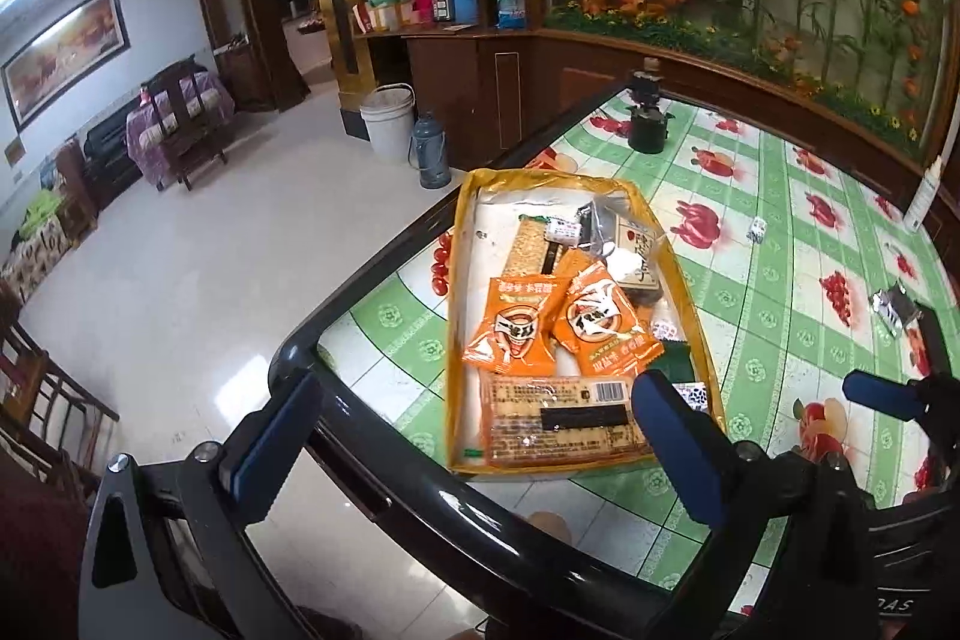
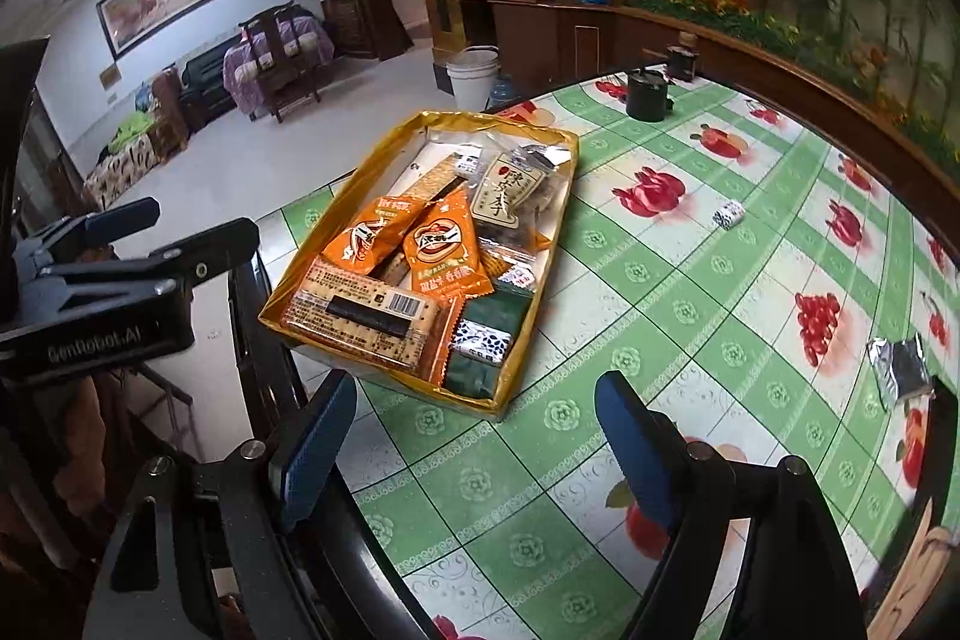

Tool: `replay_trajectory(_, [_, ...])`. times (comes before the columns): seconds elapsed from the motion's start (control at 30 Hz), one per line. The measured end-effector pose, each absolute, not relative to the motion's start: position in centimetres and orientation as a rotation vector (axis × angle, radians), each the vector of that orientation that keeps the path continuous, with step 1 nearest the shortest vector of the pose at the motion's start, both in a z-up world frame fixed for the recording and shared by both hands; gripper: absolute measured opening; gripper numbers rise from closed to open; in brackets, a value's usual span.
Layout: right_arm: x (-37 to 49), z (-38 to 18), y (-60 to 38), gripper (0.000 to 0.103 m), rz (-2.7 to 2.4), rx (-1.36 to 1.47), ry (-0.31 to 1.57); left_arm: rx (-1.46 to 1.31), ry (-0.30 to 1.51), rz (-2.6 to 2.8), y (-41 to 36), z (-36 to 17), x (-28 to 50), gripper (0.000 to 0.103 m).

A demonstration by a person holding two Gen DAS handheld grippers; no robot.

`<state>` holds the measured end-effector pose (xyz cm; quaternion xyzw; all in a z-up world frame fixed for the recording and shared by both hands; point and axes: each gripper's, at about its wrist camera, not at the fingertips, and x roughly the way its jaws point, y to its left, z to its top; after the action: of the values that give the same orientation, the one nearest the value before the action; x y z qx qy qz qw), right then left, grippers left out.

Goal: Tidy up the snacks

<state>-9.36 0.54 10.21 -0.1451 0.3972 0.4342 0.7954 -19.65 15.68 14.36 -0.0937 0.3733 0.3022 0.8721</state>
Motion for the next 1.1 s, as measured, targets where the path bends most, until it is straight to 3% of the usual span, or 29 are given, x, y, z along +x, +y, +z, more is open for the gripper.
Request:
replay_trajectory(0.23, [-9.4, 10.3, 1.1, 0.085, 0.917, -0.352, 0.844, -0.090, 0.781, 0.722, 16.6, 14.6, -21.0, 0.103])
replay_trajectory(1.1, [-10.4, 11.4, 3.4, 0.086, 0.940, -0.358, 0.782, -0.166, 0.822, 0.684, 18.6, 15.0, -21.7, 0.103])
